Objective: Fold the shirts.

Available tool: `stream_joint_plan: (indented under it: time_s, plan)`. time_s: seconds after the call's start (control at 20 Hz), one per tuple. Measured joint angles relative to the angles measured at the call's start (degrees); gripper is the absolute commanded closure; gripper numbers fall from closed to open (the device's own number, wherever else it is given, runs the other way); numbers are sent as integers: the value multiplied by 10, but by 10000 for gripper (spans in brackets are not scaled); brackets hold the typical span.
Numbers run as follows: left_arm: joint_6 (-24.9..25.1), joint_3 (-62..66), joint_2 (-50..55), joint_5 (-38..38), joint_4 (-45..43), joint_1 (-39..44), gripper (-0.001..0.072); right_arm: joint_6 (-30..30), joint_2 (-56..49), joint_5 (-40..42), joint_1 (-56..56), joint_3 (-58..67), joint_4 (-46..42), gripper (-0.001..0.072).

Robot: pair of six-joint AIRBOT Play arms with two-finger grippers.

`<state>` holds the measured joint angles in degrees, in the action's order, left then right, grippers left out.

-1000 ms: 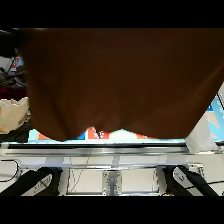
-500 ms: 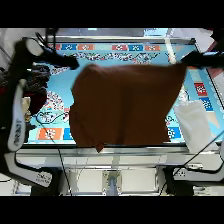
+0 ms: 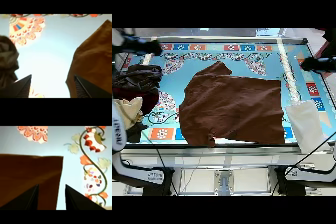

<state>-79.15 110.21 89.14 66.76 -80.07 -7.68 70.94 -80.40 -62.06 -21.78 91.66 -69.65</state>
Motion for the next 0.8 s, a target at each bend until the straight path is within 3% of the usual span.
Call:
stream_joint_plan:
  time_s: [0.15,0.3,0.55,0.8]
  plan:
    - [13,-148,-88,40,55,-83,129,6,41,-61,-45,-52,-19,330]
    - [26,-359,-194,26,125,-130,129,3,88,-104,-75,-148,-2,329]
    - [27,-649,-302,53,235,-152,158,-2,157,-129,-90,-313,22,329]
    - [25,-820,-328,32,273,-121,160,-20,198,-117,-94,-371,79,329]
